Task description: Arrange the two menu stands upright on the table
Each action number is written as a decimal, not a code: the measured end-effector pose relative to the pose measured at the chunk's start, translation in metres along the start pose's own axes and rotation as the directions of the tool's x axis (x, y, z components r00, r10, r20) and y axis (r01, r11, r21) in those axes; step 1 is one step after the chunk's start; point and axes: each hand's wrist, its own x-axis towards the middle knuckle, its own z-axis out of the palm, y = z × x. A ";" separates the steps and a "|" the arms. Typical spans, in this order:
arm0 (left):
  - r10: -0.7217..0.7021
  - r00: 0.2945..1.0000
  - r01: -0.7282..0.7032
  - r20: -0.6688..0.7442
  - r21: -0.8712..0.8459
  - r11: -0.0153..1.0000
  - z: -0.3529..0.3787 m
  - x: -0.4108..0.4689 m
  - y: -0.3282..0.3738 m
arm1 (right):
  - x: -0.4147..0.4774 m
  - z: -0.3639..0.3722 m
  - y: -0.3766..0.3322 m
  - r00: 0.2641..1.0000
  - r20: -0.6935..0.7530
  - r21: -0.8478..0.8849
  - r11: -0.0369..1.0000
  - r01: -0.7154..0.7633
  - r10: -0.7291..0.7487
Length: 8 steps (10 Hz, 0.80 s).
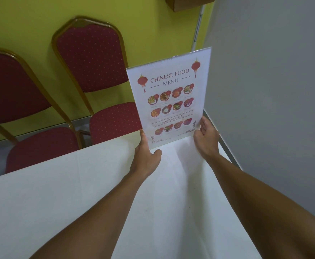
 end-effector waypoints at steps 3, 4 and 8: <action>0.011 1.000 -0.012 0.025 0.044 0.999 -0.006 -0.002 0.004 | -0.002 -0.002 -0.006 1.000 0.016 -0.014 1.000 0.001 -0.001; 0.011 1.000 -0.012 0.027 0.041 0.999 -0.005 -0.002 0.005 | -0.002 -0.002 -0.006 1.000 0.017 -0.022 1.000 -0.003 0.003; 0.016 0.998 -0.023 0.062 0.109 0.994 -0.019 -0.003 0.004 | -0.020 -0.006 -0.028 0.999 -0.031 -0.074 0.997 0.017 -0.019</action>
